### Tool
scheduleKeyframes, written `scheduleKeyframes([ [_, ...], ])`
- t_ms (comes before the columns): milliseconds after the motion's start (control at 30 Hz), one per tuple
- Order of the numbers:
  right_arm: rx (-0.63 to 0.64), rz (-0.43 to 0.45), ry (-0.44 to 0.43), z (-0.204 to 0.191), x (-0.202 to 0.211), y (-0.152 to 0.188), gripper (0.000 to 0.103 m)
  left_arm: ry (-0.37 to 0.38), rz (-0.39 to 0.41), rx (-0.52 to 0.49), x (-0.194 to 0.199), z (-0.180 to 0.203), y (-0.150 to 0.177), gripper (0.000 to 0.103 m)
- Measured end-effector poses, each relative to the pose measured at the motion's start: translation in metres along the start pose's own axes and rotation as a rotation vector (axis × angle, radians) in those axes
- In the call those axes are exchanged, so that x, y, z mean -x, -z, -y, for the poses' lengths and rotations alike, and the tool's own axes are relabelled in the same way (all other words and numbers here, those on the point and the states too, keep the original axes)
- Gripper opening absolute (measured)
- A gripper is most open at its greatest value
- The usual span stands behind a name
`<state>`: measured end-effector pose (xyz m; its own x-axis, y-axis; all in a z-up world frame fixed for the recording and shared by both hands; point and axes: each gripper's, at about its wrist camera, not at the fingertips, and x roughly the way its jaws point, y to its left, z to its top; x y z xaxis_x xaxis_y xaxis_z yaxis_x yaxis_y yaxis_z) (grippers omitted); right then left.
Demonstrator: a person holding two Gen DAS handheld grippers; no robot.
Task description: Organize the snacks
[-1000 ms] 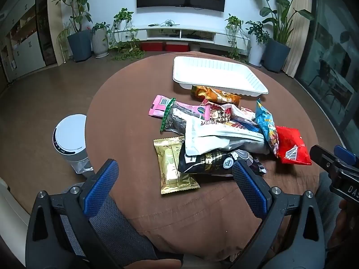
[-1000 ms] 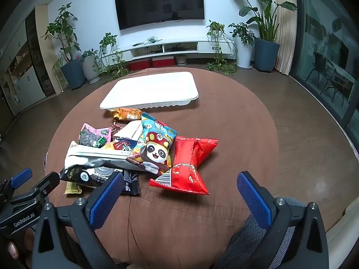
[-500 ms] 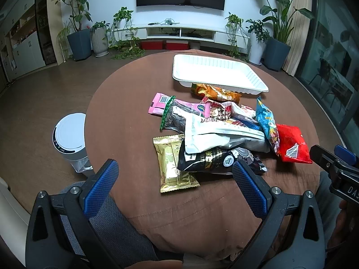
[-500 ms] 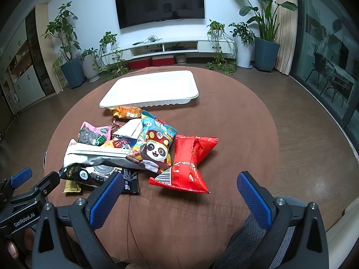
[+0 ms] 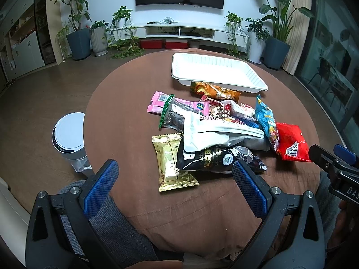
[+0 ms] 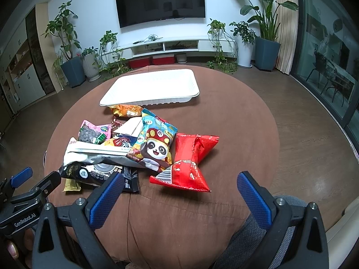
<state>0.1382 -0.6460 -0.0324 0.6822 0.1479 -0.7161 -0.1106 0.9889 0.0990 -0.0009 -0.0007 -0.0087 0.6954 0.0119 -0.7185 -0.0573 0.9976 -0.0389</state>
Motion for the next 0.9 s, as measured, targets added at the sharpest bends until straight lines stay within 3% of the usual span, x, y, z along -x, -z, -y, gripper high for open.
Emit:
scheduleKeyframes([
  [900,0.003,-0.005,0.001,-0.003,-0.004,0.007,0.103,-0.001,-0.006,-0.001,-0.005,0.007,0.010,0.103],
])
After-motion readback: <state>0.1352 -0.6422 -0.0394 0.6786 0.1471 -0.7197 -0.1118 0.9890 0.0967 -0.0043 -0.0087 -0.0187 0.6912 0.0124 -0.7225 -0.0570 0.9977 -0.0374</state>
